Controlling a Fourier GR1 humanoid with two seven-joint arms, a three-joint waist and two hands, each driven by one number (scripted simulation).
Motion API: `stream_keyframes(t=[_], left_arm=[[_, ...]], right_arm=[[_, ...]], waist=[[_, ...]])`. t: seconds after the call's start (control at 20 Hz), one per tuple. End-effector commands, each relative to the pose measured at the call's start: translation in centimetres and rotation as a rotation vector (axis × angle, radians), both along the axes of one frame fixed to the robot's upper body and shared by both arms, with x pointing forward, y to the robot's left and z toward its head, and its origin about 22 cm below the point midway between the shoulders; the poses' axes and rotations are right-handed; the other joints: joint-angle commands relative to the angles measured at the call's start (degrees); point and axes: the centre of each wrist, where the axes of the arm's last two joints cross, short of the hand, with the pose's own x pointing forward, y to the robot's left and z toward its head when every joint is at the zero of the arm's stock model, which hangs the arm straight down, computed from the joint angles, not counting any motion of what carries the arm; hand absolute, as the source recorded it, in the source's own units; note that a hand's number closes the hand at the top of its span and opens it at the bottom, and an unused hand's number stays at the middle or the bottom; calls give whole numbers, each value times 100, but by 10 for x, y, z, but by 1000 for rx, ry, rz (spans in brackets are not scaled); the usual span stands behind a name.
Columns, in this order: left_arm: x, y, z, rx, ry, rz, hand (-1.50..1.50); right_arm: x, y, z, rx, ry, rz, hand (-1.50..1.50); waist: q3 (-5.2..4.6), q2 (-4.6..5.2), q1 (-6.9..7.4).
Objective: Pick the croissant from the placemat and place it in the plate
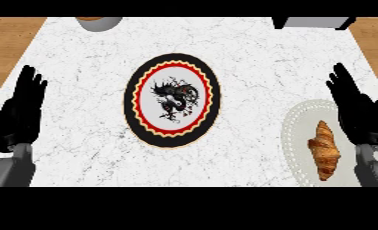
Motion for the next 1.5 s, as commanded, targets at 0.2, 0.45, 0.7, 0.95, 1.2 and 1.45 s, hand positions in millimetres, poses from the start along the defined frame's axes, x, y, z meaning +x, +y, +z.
stream_keyframes(t=[0.2,0.45,0.7,0.95,1.2,1.45], left_arm=[[-2,-31,-13,135,2,-272,0],[-18,-44,-27,104,51,-346,0],[-22,-49,-31,102,36,-381,0],[-18,-46,-43,103,63,-352,0],[-17,-33,-41,113,49,-349,0],[-19,-32,-36,116,49,-363,0]], right_arm=[[37,36,14,140,-124,-200,150],[10,18,-24,-232,-242,-563,-150],[8,84,-69,-344,-347,-557,-150],[-52,92,-79,-429,-318,-657,-150],[-80,62,-70,-536,-184,-678,-150],[-94,46,-66,-616,102,-580,-150]], waist=[[-25,119,-125],[-22,76,-249],[-21,97,-103],[-36,69,-237],[-53,71,-251],[-70,88,-196]])
